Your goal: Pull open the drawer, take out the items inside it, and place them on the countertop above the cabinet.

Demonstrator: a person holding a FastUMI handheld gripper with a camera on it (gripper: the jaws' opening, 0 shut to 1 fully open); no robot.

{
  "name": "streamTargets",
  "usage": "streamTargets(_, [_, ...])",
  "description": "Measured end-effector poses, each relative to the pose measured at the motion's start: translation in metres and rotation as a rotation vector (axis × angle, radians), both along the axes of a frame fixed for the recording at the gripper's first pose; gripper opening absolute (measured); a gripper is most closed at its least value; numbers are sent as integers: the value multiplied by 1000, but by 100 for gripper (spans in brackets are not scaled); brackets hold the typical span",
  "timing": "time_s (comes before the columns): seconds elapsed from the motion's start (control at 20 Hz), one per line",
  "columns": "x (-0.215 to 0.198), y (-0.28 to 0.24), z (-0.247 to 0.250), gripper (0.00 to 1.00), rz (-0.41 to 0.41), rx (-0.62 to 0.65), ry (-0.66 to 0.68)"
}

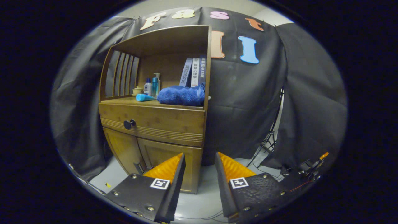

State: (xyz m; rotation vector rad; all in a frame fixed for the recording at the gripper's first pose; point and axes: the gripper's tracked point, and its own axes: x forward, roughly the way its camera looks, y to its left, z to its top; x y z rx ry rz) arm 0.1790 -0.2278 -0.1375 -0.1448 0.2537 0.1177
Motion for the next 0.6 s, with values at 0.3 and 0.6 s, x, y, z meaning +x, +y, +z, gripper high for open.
streamTargets(0.3, [-11, -22, 4, 56, -51, -1, -1])
streamTargets(0.6, [-20, -26, 5, 56, -38, 45, 23])
